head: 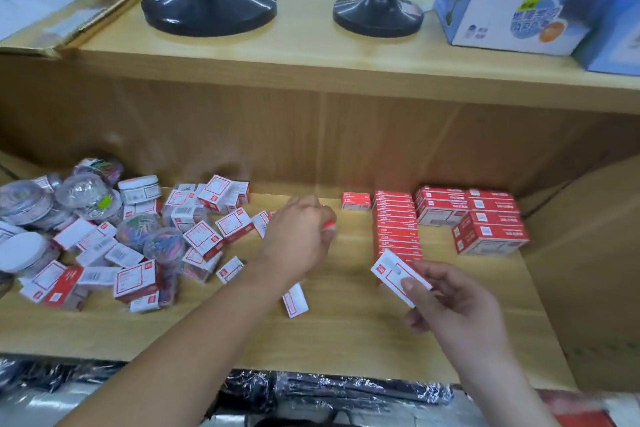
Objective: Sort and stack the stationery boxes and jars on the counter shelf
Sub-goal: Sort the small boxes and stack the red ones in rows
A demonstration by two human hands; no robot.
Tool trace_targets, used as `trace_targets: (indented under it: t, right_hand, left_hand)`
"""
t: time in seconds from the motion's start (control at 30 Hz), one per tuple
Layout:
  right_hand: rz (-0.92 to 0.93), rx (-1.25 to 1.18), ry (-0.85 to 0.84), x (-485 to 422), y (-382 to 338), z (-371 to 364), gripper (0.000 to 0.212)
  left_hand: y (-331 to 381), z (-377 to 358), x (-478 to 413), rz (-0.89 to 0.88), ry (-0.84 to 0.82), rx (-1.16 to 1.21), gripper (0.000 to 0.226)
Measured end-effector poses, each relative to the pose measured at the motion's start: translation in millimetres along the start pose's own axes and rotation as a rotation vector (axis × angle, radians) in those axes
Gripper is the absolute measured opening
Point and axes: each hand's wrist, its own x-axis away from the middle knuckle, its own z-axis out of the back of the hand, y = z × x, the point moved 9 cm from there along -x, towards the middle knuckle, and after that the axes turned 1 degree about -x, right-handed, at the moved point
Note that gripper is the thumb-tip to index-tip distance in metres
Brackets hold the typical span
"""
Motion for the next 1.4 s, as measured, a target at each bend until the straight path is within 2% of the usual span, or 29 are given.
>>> trace_targets:
  t: [0.07, 0.17, 0.27, 0.37, 0.5, 0.63, 0.73, 0.8, 0.9, 1.0, 1.07, 1.2, 1.3, 1.4]
  right_hand:
    - [0.009, 0.041, 0.008, 1.4, 9.4, 13.6, 0.018]
    - [0.038, 0.121, 0.006, 3.5, 23.0, 30.7, 0.017]
    - [0.046, 0.165, -0.026, 0.8, 41.6, 40.3, 0.018]
    - [0.056, 0.203, -0.071, -7.3, 54.4, 40.1, 0.02]
    - [0.016, 0.111, -0.055, -16.1, 60.7, 43.4, 0.021]
    - [0.006, 0.058, -0.068, -19.4, 65.4, 45.5, 0.028]
    - [0.081, 0.078, -0.043, -17.3, 55.9, 47.8, 0.028]
    - [0.235, 0.168, -0.045, -13.6, 34.0, 50.4, 0.027]
    - [0.518, 0.399, -0.136, -5.1, 3.1, 38.2, 0.027]
    - [0.662, 0.672, -0.19, -4.1, 0.9, 15.6, 0.028]
    - [0.651, 0.728, -0.155, -6.4, 7.2, 10.0, 0.033]
    - [0.505, 0.616, -0.039, -10.8, 34.0, 25.2, 0.038]
    - [0.568, 0.558, -0.06, -2.1, 41.4, 29.5, 0.028]
    - [0.575, 0.484, -0.079, -6.2, 41.9, 32.3, 0.033]
  left_hand:
    - [8.6, 10.2, 20.1, -0.008, 0.069, 0.184, 0.014]
    - [24.2, -2.1, 61.8, -0.01, 0.066, 0.553, 0.02]
    - [36.4, -34.5, 106.3, 0.131, 0.03, 0.859, 0.02]
    - [39.9, -62.0, 130.1, 0.217, 0.025, 0.86, 0.024]
    - [38.1, -67.9, 137.6, 0.257, 0.063, 0.802, 0.039]
    - [29.1, -76.2, 141.8, 0.399, 0.045, 0.905, 0.053]
    - [24.5, -80.1, 142.2, 0.462, 0.033, 0.956, 0.058]
    - [25.0, -79.6, 140.4, 0.467, 0.026, 0.956, 0.055]
    - [30.3, -77.4, 138.1, 0.42, 0.036, 1.0, 0.048]
    - [34.8, -74.3, 135.6, 0.329, 0.1, 0.955, 0.043]
    - [36.0, -73.2, 135.9, 0.291, 0.114, 0.939, 0.035]
    - [35.6, -70.1, 138.4, 0.268, 0.068, 0.963, 0.028]
    - [33.6, -74.4, 138.9, 0.332, 0.041, 1.034, 0.024]
    - [32.5, -81.9, 133.7, 0.391, 0.059, 1.008, 0.026]
